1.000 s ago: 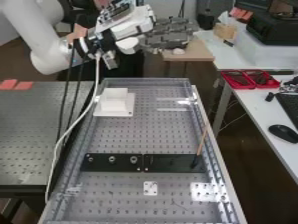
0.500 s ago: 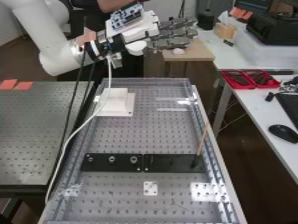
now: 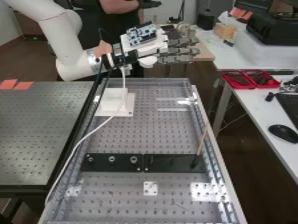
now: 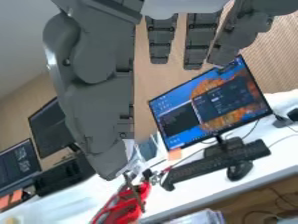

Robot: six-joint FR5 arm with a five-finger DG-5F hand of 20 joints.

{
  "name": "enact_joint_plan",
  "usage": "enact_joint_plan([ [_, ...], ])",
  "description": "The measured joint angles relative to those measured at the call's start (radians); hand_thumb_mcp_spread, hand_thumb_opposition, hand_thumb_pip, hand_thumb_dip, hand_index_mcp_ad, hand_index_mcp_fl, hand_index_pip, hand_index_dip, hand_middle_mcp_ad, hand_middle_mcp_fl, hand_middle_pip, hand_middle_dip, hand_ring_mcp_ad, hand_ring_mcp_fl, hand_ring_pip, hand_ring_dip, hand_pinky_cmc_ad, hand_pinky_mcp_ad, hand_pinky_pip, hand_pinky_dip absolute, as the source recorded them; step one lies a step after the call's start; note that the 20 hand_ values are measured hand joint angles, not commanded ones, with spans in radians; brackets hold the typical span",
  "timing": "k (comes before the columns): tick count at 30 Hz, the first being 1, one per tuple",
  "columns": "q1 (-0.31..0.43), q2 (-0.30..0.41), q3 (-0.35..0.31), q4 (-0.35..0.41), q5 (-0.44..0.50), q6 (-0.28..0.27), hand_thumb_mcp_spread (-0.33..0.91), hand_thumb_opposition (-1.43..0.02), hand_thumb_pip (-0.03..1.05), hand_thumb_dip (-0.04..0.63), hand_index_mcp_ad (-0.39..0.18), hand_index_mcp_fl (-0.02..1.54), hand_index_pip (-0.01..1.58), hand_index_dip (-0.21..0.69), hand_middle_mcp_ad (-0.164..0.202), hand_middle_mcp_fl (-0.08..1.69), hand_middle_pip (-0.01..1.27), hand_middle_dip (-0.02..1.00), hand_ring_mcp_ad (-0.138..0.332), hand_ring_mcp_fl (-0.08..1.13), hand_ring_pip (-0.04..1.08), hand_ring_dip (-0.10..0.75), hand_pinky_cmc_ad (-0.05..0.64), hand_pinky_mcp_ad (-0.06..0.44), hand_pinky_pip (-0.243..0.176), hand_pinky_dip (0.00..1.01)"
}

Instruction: Grab the drill bit and place it in the clear container

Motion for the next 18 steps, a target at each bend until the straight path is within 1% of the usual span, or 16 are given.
enact_joint_plan([
  [6,0.01,-0.062,0.037,-0.056,0.015,0.013,0.69,-0.98,0.39,0.218,-0.166,1.0,0.79,0.274,0.051,0.0,0.14,0.05,0.143,0.1,0.12,-0.035,0.262,0.131,-0.044,0.19],
  [9,0.013,-0.093,0.055,-0.085,0.026,0.018,0.69,-0.98,0.39,0.218,-0.166,1.0,0.79,0.274,0.051,0.04,0.14,0.05,0.147,0.1,0.12,-0.035,0.265,0.131,-0.044,0.19],
  [11,0.015,-0.118,0.071,-0.106,0.036,0.023,0.69,-0.98,0.39,0.218,-0.166,1.0,0.79,0.274,0.051,0.02,0.14,0.05,0.145,0.1,0.12,-0.035,0.265,0.131,-0.044,0.19],
  [15,0.015,-0.146,0.089,-0.129,0.054,0.026,0.69,-0.98,0.39,0.218,-0.166,1.0,0.79,0.274,0.051,0.01,0.14,0.05,0.145,0.1,0.12,-0.035,0.262,0.131,-0.044,0.19],
  [18,0.015,-0.163,0.098,-0.14,0.064,0.027,0.69,-0.98,0.39,0.218,-0.166,1.0,0.79,0.274,0.051,0.04,0.14,0.05,0.148,0.1,0.12,-0.035,0.265,0.133,-0.044,0.19],
])
